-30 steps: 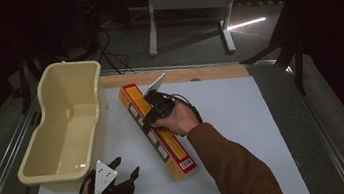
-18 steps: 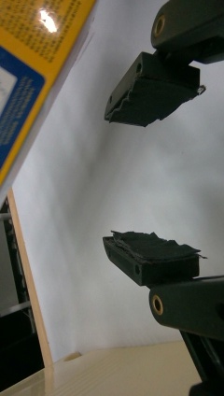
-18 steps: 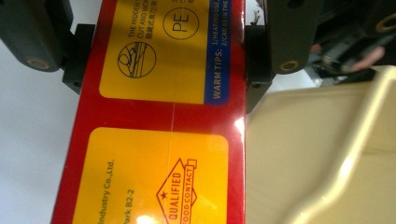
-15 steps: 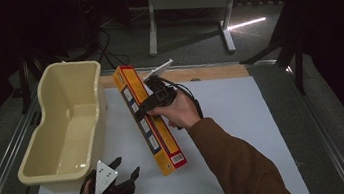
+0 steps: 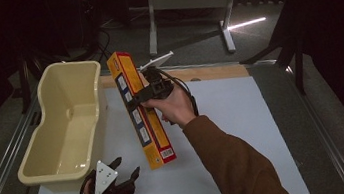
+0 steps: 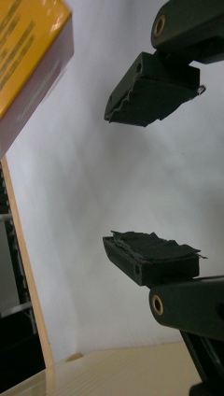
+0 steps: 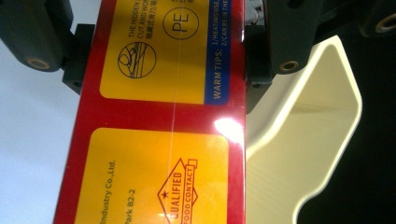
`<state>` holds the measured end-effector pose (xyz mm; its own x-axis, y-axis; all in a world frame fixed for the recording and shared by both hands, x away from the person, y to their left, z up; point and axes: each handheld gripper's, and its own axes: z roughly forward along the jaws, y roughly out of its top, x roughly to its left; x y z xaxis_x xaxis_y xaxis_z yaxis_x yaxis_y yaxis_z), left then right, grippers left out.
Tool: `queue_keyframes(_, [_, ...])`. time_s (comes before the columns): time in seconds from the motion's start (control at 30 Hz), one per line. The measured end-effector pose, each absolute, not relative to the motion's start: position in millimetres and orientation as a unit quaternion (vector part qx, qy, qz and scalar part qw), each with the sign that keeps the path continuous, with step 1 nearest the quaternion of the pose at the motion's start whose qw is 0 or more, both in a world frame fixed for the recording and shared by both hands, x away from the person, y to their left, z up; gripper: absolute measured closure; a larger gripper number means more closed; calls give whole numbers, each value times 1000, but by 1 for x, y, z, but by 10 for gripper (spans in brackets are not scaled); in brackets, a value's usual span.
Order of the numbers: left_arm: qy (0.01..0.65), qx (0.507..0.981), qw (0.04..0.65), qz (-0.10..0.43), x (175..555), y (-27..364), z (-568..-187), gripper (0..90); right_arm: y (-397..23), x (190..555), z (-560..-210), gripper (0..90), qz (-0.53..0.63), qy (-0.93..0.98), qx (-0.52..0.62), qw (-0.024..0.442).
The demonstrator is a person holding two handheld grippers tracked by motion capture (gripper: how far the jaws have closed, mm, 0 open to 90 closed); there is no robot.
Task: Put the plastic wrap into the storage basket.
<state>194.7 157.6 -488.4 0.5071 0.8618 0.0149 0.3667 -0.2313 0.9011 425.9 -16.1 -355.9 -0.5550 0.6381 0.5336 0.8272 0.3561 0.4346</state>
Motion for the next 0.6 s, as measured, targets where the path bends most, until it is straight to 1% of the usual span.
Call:
queue_keyframes(0.2, [416, 737, 460, 269, 195, 157, -489, 344, -12, 429, -349, 394, -370, -797, -458, 130])
queue_keyframes(0.6, [411, 740, 465, 261, 192, 153, -489, 344, -2, 431, -346, 394, -406, -769, -475, 132])
